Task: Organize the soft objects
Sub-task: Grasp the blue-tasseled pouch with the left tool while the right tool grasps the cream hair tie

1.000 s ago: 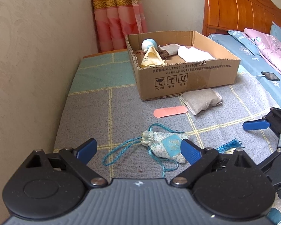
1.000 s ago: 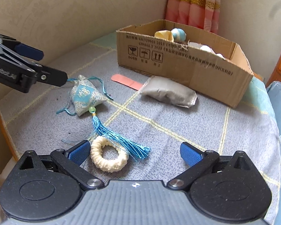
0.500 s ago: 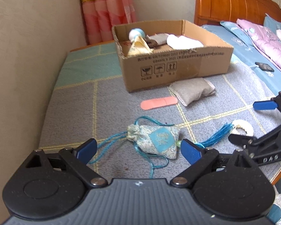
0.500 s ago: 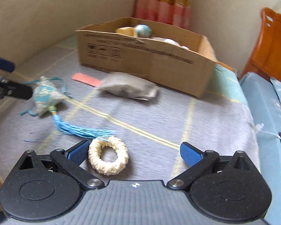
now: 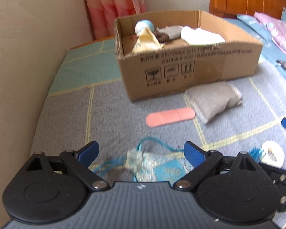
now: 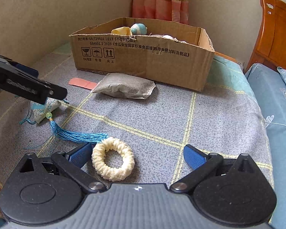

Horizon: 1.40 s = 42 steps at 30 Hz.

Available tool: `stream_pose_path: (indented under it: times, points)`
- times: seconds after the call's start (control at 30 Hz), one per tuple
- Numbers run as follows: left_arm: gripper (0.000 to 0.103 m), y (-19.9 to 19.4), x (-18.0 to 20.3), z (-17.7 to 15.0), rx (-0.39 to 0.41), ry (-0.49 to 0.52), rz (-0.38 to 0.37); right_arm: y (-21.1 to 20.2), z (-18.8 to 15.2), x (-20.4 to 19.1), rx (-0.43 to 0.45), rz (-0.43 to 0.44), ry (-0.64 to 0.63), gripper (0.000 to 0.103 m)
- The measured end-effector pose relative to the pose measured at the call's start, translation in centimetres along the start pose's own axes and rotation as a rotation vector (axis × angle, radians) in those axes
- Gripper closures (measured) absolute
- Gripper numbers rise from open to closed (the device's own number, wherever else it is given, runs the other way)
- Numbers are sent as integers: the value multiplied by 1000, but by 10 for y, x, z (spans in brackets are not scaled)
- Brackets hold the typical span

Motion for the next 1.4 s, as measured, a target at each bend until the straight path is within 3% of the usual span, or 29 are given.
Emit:
stream_pose_path:
  times: [0.23,0.57,0.73,0.9,1.07,1.17,1.4]
  points:
    - [7,-11,-24,-29,-23,-30,63,-1,-2,0,18,13,-20,0]
    - [9,-22,-32,-54,-49,-144,55,-1,-4,0,44,21,-29,0]
    - [46,-26,-18,-47,-25,-121,-14,-4,-6,-5,50,35,-49,0]
    - [48,-24,-8,-41,-11,-105,-22,-8,-10,-21,75,42,-114,1]
    - [48,-23,-9,-41,-12,-110,-31,-12,-9,-28,79,92,-124,19]
    - [48,-23,-10,-41,-11,-110,-35,-13,-9,-27,84,91,-118,26]
    - [49,-22,-8,-39,-7,-103,-39,-18,-10,-24,82,72,-116,53]
Point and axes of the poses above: each gripper's, at about its wrist camera, not at the fingertips, and y roughly the way its jaws point, x to its right, z to its top, the point moved 9 cm from there along y, roughly the way its jaws point, and after that the axes turned 13 degrees about -x, right-handed, at the moved point
